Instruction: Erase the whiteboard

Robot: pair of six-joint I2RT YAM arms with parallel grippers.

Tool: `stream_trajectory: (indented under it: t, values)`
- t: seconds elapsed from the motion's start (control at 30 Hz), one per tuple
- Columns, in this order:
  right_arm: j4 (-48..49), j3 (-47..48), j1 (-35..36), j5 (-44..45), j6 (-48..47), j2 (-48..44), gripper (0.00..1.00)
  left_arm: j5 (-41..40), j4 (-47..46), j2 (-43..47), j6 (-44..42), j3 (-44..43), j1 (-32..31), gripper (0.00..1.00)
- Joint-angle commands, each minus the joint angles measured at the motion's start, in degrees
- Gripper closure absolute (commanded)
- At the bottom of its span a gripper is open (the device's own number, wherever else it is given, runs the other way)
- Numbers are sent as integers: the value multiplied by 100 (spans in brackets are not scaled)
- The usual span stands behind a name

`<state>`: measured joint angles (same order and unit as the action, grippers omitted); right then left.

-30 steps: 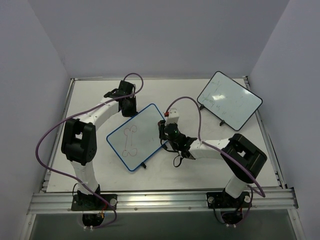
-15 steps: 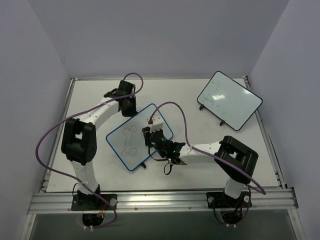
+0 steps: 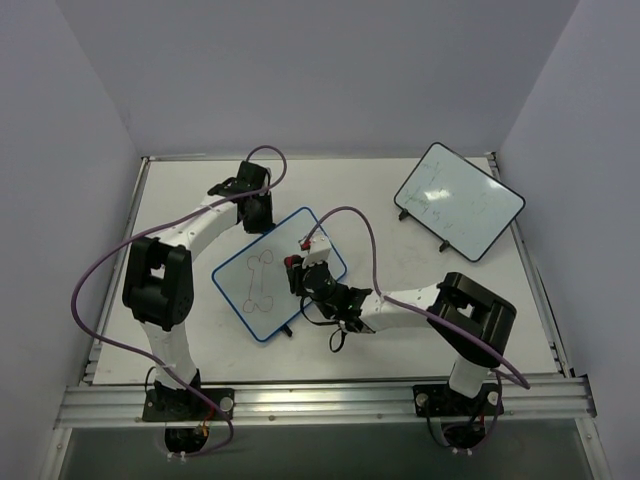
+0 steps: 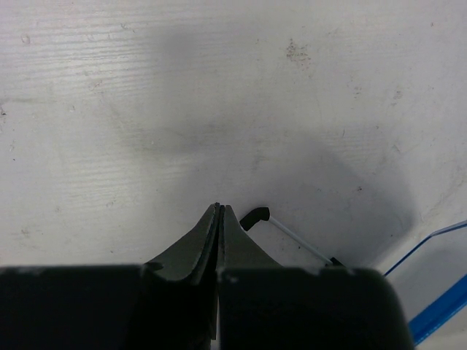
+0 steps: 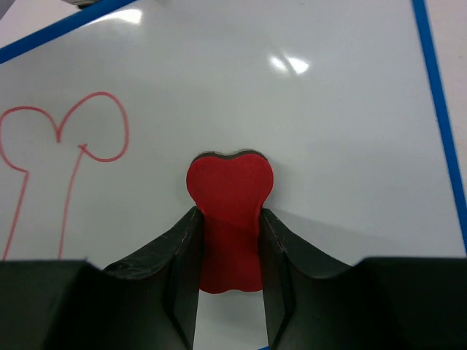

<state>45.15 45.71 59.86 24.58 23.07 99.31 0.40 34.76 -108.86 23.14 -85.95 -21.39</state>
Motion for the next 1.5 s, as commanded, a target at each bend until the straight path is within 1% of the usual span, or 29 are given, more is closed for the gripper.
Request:
stream_trajectory:
  t: [0.0,0.23,0.53,0.7,0.9,1.03,1.3,1.47]
  values:
    - [-287,-431,-430,100,136,-8,78,171,-49,163,-37,26,-85,95]
    - [-296,-765,-791,152,154,-289,78,179,-49,146,-37,17,-85,95]
    - [-217,-1021,-1116,109,189,-386,78,179,-40,163,-46,26,-85,95]
    - [-190,-1091,-1160,100,172,-439,78,179,-40,137,-37,26,-76,95]
    - [-50,-1074,-1143,-128,180,-404,78,171,-57,146,-37,26,-85,95]
    - [3,-924,-932,-173,198,-228,78,171,-57,146,-37,35,-76,95]
    - [-181,-90,60,47,189,501,79,179,-49,146,-28,43,-85,95]
    - [-296,297,421,126,180,801,79,179,-66,154,-28,52,-94,95]
